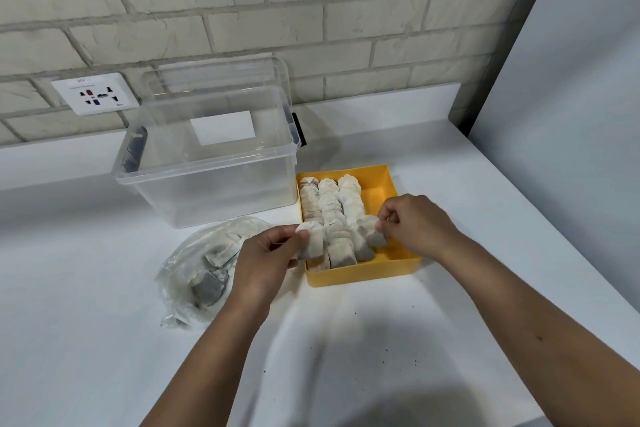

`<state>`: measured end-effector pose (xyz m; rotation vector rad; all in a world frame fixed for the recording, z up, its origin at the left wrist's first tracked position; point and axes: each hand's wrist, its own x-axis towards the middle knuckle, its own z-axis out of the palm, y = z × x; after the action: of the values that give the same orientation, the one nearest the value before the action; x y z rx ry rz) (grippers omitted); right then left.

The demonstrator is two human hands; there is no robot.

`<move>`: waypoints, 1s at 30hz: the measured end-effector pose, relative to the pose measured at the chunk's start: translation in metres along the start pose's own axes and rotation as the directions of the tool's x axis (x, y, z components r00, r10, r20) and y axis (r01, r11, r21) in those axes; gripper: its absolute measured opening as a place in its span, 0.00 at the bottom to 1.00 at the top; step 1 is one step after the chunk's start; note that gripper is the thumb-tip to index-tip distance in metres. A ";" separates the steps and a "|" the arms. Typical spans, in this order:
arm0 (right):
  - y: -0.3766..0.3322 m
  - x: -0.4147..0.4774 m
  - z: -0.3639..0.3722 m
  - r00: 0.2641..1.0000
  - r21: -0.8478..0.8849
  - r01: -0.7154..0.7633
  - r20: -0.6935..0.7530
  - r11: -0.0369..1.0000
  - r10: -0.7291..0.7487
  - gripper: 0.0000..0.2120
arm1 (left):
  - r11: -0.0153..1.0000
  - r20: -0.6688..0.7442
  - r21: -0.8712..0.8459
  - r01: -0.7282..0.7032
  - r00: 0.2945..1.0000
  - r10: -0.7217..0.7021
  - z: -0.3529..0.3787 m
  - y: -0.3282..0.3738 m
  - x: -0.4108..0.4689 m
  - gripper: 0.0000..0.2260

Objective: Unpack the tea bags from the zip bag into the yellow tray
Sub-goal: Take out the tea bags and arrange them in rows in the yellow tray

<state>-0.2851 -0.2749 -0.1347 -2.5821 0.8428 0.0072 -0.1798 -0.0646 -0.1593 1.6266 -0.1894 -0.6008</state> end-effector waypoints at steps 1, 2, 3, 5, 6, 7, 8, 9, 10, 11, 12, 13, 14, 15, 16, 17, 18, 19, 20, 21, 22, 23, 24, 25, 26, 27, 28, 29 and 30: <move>0.001 0.001 0.004 0.999 -0.006 -0.007 0.049 1.000 0.008 0.07 | 1.000 -0.011 0.006 -0.001 1.000 0.001 -0.002 0.000 0.001 0.04; 0.002 0.002 0.008 0.995 -0.004 -0.013 0.095 1.000 0.013 0.08 | 1.000 -0.017 0.006 -0.001 1.000 0.001 -0.004 0.000 0.001 0.04; 0.002 0.003 0.011 0.990 0.005 -0.019 0.136 1.000 0.018 0.09 | 1.000 -0.021 0.004 0.003 1.000 -0.003 -0.005 0.000 0.002 0.05; 0.001 0.005 0.015 0.981 0.024 -0.036 0.190 0.999 0.031 0.09 | 1.000 -0.021 0.004 0.010 1.000 -0.010 -0.006 0.000 0.002 0.05; -0.001 0.006 0.016 0.979 0.030 -0.042 0.200 0.999 0.036 0.09 | 1.000 -0.019 0.005 0.012 1.000 -0.012 -0.007 -0.001 0.003 0.05; -0.002 0.007 0.018 0.978 0.032 -0.048 0.205 0.998 0.041 0.09 | 1.000 -0.018 0.005 0.013 1.000 -0.013 -0.007 -0.001 0.003 0.05; -0.004 0.009 0.020 0.976 0.032 -0.056 0.212 0.998 0.048 0.09 | 1.000 -0.015 0.006 0.013 1.000 -0.013 -0.008 -0.002 0.004 0.05; -0.005 0.011 0.022 0.974 0.025 -0.059 0.219 0.998 0.052 0.09 | 1.000 -0.011 0.010 0.014 1.000 -0.014 -0.008 -0.002 0.004 0.06; -0.005 0.014 0.025 0.971 0.012 -0.063 0.231 0.998 0.058 0.08 | 1.000 -0.006 0.013 0.014 1.000 -0.014 -0.008 -0.002 0.005 0.06; -0.006 0.016 0.027 0.969 -0.007 -0.061 0.241 0.998 0.061 0.07 | 1.000 0.001 0.016 0.012 1.000 -0.012 -0.008 -0.003 0.006 0.05; -0.007 0.019 0.029 0.965 -0.028 -0.063 0.252 0.998 0.068 0.07 | 1.000 0.007 0.016 0.011 1.000 -0.011 -0.008 -0.003 0.006 0.05; -0.007 0.021 0.031 0.963 -0.046 -0.066 0.257 0.997 0.076 0.08 | 1.000 0.013 0.015 0.011 1.000 -0.012 -0.007 -0.003 0.006 0.05; -0.007 0.021 0.032 0.962 -0.066 -0.076 0.259 0.995 0.090 0.09 | 1.000 0.019 0.016 0.011 1.000 -0.011 -0.006 -0.003 0.007 0.05; -0.008 0.021 0.034 0.959 -0.085 -0.089 0.262 0.992 0.108 0.10 | 1.000 0.022 0.018 0.009 1.000 -0.010 -0.006 -0.004 0.007 0.04; -0.009 0.021 0.034 0.957 -0.099 -0.100 0.264 0.990 0.123 0.10 | 1.000 0.025 0.022 0.006 1.000 -0.006 -0.005 -0.003 0.007 0.04; -0.009 0.020 0.035 0.956 -0.104 -0.109 0.261 0.989 0.133 0.08 | 1.000 0.026 0.027 0.003 1.000 -0.003 -0.004 -0.003 0.007 0.04; -0.010 0.018 0.034 0.957 -0.108 -0.112 0.257 0.988 0.137 0.05 | 0.999 0.028 0.034 0.000 1.000 -0.001 -0.004 -0.003 0.007 0.04; -0.010 0.016 0.032 0.961 -0.106 -0.106 0.245 0.989 0.129 0.06 | 0.999 0.034 0.046 -0.002 0.999 0.001 -0.004 -0.002 0.007 0.04; -0.011 0.013 0.028 0.969 -0.102 -0.091 0.222 0.991 0.111 0.10 | 0.998 0.044 0.059 -0.009 0.999 0.006 -0.003 -0.001 0.008 0.04; -0.011 0.009 0.023 0.980 -0.075 -0.070 0.179 0.995 0.083 0.13 | 0.997 0.057 0.076 -0.022 0.998 0.017 -0.003 0.000 0.007 0.04; -0.012 0.005 0.016 0.990 -0.010 -0.049 0.131 0.999 0.050 0.15 | 0.995 0.071 0.095 -0.037 0.997 0.030 -0.002 0.001 0.008 0.05; -0.014 0.001 0.008 0.996 0.093 -0.021 0.091 0.995 0.013 0.16 | 0.993 0.087 0.111 -0.051 0.995 0.041 -0.001 0.003 0.008 0.05; -0.018 -0.005 -0.001 0.997 0.211 0.015 0.073 0.977 -0.031 0.15 | 0.991 0.107 0.121 -0.062 0.993 0.049 0.001 0.006 0.009 0.04; -0.022 -0.010 -0.007 0.994 0.308 0.051 0.073 0.950 -0.077 0.14 | 0.989 0.123 0.128 -0.070 0.991 0.054 0.003 0.010 0.010 0.04; -0.027 -0.014 -0.011 0.990 0.376 0.081 0.080 0.923 -0.119 0.12 | 0.988 0.135 0.134 -0.081 0.989 0.063 0.005 0.013 0.011 0.05; -0.031 -0.016 -0.013 0.986 0.415 0.103 0.079 0.904 -0.149 0.11 | 0.986 0.144 0.140 -0.093 0.987 0.073 0.008 0.017 0.013 0.05; -0.034 -0.017 -0.011 0.984 0.431 0.126 0.060 0.893 -0.168 0.09 | 0.984 0.151 0.144 -0.105 0.985 0.083 0.011 0.020 0.014 0.05; -0.037 -0.019 -0.009 0.984 0.432 0.146 0.028 0.890 -0.175 0.07 | 0.983 0.159 0.143 -0.116 0.983 0.093 0.014 0.022 0.015 0.05; -0.038 -0.019 -0.006 0.984 0.427 0.164 -0.007 0.889 -0.178 0.06 | 0.982 0.165 0.141 -0.125 0.981 0.101 0.017 0.024 0.015 0.04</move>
<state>-0.2798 -0.2393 -0.1116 -2.2215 0.5287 -0.1688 -0.1700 -0.0899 -0.1410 1.7010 -0.4507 -0.6399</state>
